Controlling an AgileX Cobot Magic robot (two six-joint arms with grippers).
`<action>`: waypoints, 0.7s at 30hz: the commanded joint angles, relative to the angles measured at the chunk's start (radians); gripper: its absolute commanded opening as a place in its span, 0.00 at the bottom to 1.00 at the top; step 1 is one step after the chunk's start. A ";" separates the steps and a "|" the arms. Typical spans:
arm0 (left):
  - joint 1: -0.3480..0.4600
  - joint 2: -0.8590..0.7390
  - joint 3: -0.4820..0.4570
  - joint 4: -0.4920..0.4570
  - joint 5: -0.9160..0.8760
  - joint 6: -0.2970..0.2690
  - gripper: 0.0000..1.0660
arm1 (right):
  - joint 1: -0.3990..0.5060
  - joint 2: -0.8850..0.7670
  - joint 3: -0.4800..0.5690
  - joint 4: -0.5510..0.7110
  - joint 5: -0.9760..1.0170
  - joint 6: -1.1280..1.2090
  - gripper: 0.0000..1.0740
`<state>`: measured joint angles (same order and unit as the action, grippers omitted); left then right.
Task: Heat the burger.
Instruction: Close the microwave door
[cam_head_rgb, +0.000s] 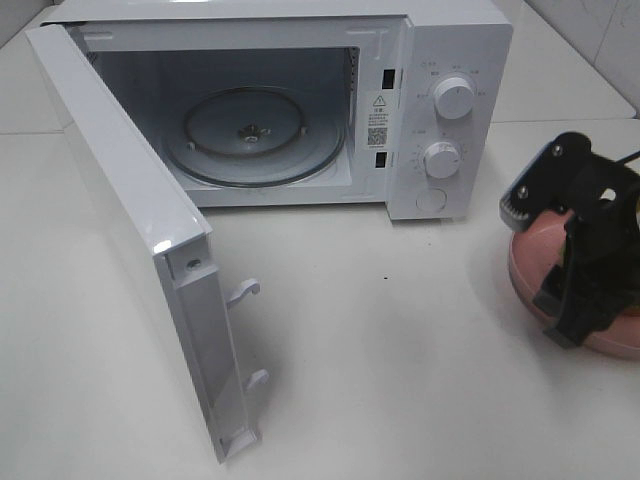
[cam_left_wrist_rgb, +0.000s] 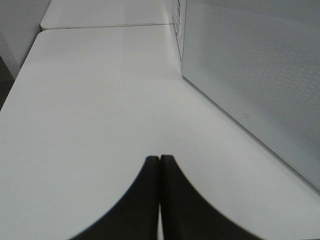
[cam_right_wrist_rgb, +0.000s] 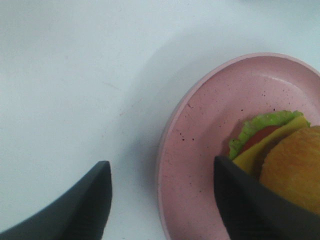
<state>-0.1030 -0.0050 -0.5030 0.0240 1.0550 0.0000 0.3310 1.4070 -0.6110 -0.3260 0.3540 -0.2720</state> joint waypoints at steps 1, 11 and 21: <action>-0.001 -0.020 0.003 -0.001 -0.016 0.000 0.00 | 0.006 -0.011 -0.069 0.111 0.096 0.041 0.58; -0.001 -0.020 0.003 -0.001 -0.016 0.000 0.00 | -0.043 -0.009 -0.286 0.300 0.436 0.067 0.59; -0.001 -0.020 0.003 -0.001 -0.016 0.000 0.00 | -0.370 -0.013 -0.422 0.554 0.626 0.140 0.59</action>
<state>-0.1030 -0.0050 -0.5030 0.0240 1.0550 0.0000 -0.0040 1.4030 -1.0250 0.1980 0.9400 -0.1550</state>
